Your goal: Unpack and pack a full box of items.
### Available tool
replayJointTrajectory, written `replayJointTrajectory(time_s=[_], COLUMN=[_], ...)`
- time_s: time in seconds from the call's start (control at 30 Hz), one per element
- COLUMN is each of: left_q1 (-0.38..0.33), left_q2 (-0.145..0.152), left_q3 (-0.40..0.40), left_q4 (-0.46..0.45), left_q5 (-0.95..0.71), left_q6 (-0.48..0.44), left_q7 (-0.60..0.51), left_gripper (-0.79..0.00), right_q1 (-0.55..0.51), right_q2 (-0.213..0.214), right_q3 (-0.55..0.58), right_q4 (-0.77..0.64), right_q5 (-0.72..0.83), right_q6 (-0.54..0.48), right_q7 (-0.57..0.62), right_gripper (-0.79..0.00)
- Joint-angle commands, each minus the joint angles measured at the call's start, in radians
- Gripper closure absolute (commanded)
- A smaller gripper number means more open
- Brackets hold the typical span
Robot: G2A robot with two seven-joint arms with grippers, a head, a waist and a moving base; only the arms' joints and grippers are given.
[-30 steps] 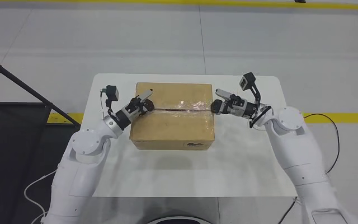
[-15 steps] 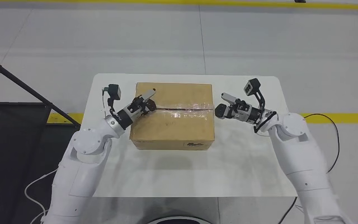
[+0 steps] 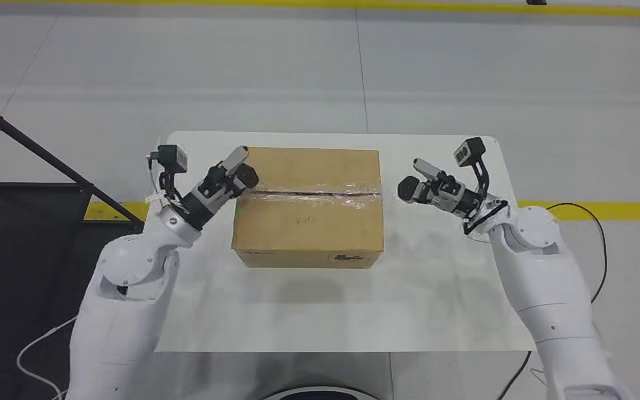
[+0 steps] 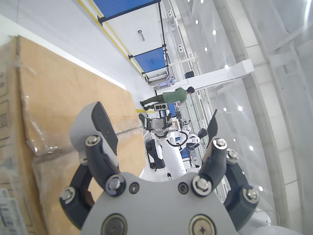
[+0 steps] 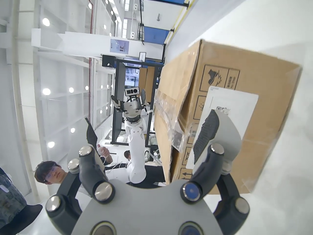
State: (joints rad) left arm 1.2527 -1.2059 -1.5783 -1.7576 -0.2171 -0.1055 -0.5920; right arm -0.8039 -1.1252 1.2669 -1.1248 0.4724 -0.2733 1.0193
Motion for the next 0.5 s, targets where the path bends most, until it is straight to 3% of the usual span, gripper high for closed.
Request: replayJointTrajectory(time_s=[0.0,0.07,0.47], left_q1=[0.021,0.042,0.042], left_q2=[0.004,0.009,0.009], left_q3=[-0.037,-0.073,-0.073], left_q4=[-0.017,-0.029,-0.029], left_q5=[-0.009,-0.021,-0.021], left_q6=[-0.006,-0.015,-0.015], left_q7=[-0.002,-0.008,-0.008], left_gripper=[-0.785,-0.785,-0.785], right_q1=[0.001,0.001,0.001], right_q2=[0.000,0.000,0.000], right_q3=[-0.001,-0.001,-0.001], right_q4=[0.000,0.000,0.000], right_q5=[0.000,0.000,0.000], right_q6=[0.003,0.003,0.003], right_q7=[0.001,0.001,0.001], right_gripper=[-0.785,-0.785,-0.784])
